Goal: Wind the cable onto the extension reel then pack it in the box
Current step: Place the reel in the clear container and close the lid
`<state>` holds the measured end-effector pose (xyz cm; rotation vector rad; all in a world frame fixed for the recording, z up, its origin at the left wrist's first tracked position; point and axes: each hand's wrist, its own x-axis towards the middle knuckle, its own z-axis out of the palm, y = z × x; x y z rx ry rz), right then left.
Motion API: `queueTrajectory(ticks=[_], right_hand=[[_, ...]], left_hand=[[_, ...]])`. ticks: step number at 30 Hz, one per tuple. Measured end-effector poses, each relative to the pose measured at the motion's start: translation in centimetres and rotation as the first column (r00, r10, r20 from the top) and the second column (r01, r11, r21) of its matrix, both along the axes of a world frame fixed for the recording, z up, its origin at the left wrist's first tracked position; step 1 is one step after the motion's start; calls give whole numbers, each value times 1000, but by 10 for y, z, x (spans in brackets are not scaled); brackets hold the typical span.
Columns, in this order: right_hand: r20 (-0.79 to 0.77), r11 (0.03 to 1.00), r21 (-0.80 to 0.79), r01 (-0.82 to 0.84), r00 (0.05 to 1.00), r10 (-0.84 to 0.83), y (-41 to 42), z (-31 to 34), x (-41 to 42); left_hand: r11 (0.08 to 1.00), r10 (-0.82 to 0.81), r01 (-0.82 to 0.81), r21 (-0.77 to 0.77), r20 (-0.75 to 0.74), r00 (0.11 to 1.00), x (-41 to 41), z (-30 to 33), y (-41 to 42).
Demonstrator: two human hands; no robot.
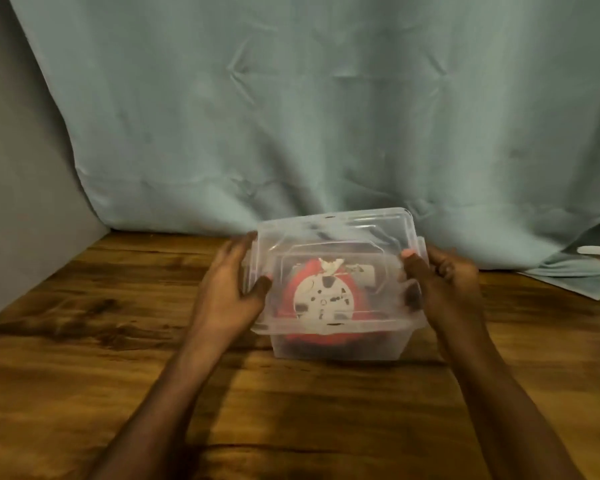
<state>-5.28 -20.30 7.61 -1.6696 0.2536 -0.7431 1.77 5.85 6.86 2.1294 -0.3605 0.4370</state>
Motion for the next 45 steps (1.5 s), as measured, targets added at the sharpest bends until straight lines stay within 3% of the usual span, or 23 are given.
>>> queueTrajectory(ticks=[3,7,12,19,24,32,35,37,39,41,45], right_hand=[[-89,997,-25,75,993,-77,-12,-14,10],[-210,959,-226,173,952,-221,-20,-20,24],[-346,912,-372,173,886,-309,-24,-19,28],[-397,940,-334,73,893,-211,-27,-11,37],[-401,950,-306,63,896,-189,-36,-12,45],[-468,950,-311,-12,872,-142,-40,-8,47],[-477,870,-490,-45,850,-224,-33,-5,46],[-413,753,-655,-56,861,-296,-25,-6,48],[-358,618,-780,-94,877,-319,-18,-8,52],[-351,532,-835,-141,881,-318,-18,-11,54],[-366,452,-871,-190,866,-340,-24,-6,57]], left_hand=[[976,-116,60,-211,-265,957,8,-11,-6],[975,-49,-3,-221,-230,972,16,-20,-13],[963,-101,-1,-270,-363,926,28,-13,-12],[975,-182,117,-189,-381,907,46,-4,-17],[968,-163,64,-243,-417,894,65,-8,-31],[999,-26,15,-29,-418,908,95,-12,-42],[982,58,-1,189,-298,953,93,-11,-44],[835,142,-94,543,-48,989,86,-8,-49],[641,103,-242,728,231,968,77,-7,-59],[582,38,-285,762,324,945,72,-9,-63],[646,47,-249,722,288,957,75,-6,-59]])
